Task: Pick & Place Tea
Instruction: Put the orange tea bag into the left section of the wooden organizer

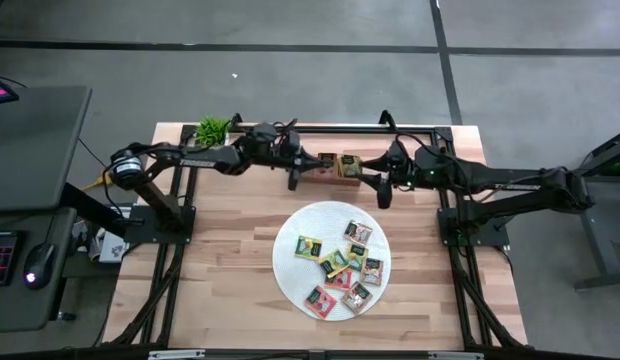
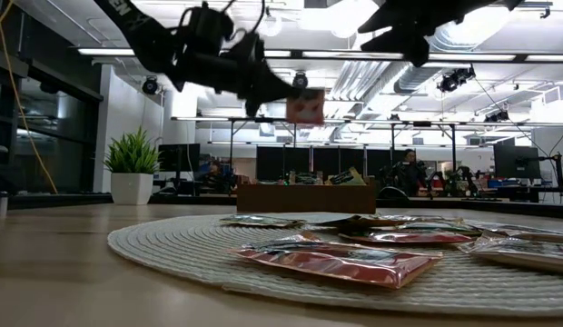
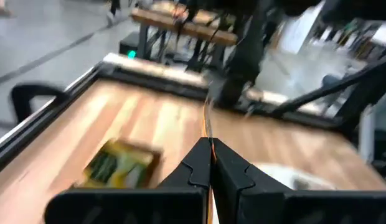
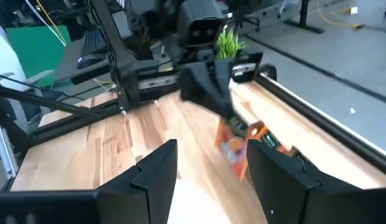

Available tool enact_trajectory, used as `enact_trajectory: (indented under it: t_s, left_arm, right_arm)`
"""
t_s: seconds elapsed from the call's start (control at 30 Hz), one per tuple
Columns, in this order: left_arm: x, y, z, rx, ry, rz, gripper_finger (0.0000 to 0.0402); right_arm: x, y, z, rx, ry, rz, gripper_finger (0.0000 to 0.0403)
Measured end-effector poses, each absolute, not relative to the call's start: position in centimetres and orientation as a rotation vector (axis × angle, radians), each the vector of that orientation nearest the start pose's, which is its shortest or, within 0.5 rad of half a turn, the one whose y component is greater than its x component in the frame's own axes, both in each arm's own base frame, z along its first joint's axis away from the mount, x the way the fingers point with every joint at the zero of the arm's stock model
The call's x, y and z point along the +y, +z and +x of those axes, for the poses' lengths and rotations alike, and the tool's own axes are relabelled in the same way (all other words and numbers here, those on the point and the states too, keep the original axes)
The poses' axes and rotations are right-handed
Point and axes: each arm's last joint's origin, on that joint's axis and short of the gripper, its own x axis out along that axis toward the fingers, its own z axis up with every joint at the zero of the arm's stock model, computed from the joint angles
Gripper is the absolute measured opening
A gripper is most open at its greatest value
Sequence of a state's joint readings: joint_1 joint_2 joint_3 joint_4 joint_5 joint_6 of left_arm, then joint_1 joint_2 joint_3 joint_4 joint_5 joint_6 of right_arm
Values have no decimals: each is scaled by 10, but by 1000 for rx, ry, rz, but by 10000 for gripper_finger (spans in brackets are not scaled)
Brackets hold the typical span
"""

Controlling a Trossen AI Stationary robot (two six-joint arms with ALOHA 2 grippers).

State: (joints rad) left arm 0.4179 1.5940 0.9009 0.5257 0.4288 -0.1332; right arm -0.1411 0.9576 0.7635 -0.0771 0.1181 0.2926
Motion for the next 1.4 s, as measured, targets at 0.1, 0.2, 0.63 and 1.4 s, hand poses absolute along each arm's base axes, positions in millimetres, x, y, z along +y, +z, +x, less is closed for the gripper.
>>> enact_trajectory:
  t_s: [0.1,0.2,0.63,1.4]
  left_arm:
    - [145,234,312,220,22,-186,0]
    - [160,226,302,300,64,-180,0]
    - [197,216,275,376,159,-171,0]
    - [205,179,286,446,152,-224,1]
  right_arm:
    - [-30,305,206,249,-293,311,190]
    - [-27,304,206,262,-290,310,190]
    - [-24,303,207,264,-318,324,190]
    - [-24,303,207,260,-325,349,190]
